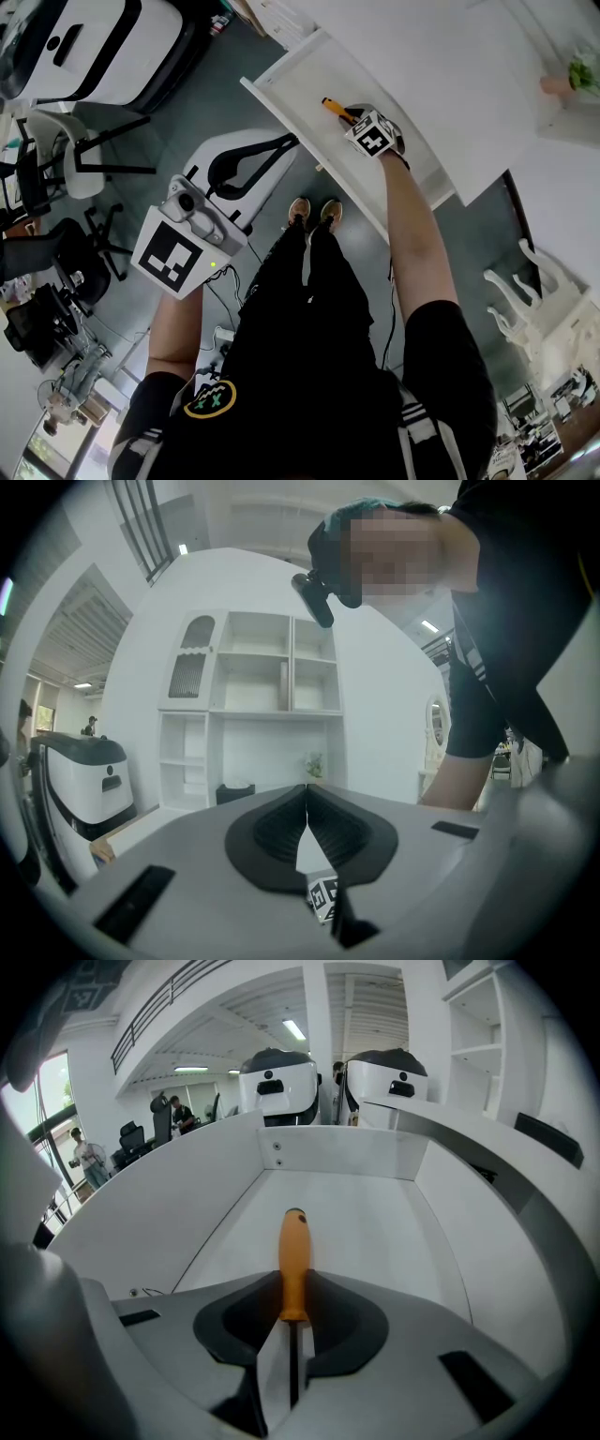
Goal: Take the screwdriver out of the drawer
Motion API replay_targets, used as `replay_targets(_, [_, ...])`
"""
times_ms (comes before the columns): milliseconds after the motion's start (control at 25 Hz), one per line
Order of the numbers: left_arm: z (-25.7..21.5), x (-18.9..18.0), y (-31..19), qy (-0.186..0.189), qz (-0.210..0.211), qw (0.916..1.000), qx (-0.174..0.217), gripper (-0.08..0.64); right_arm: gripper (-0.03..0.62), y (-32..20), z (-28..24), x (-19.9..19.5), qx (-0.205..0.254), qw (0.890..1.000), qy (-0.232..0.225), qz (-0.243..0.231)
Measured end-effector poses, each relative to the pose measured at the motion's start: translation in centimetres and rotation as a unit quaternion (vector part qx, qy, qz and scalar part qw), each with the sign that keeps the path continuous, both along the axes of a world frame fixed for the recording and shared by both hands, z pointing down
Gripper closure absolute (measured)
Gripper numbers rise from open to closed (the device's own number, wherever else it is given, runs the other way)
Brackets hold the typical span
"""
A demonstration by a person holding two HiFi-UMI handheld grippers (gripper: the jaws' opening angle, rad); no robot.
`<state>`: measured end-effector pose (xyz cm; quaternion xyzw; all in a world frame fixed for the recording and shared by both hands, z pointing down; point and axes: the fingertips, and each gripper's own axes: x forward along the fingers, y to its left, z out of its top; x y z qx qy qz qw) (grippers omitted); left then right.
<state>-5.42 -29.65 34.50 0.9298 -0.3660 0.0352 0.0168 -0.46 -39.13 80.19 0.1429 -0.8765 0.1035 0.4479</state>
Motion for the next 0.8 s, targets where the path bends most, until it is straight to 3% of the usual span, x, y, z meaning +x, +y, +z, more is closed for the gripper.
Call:
replay_targets(400, [-0.5,1.1,0.7,0.002,0.007,1.0000,0.005,0.540,0.488,-0.6,-2.6,1.4,0.009,0.999,-0.029,0.032])
replay_targets(800, [-1.3,1.6,1.0,0.011,0.010,0.9998,0.013,0.540,0.488,-0.3,-9.4,1.8,0.068,0.993,-0.083,0.058])
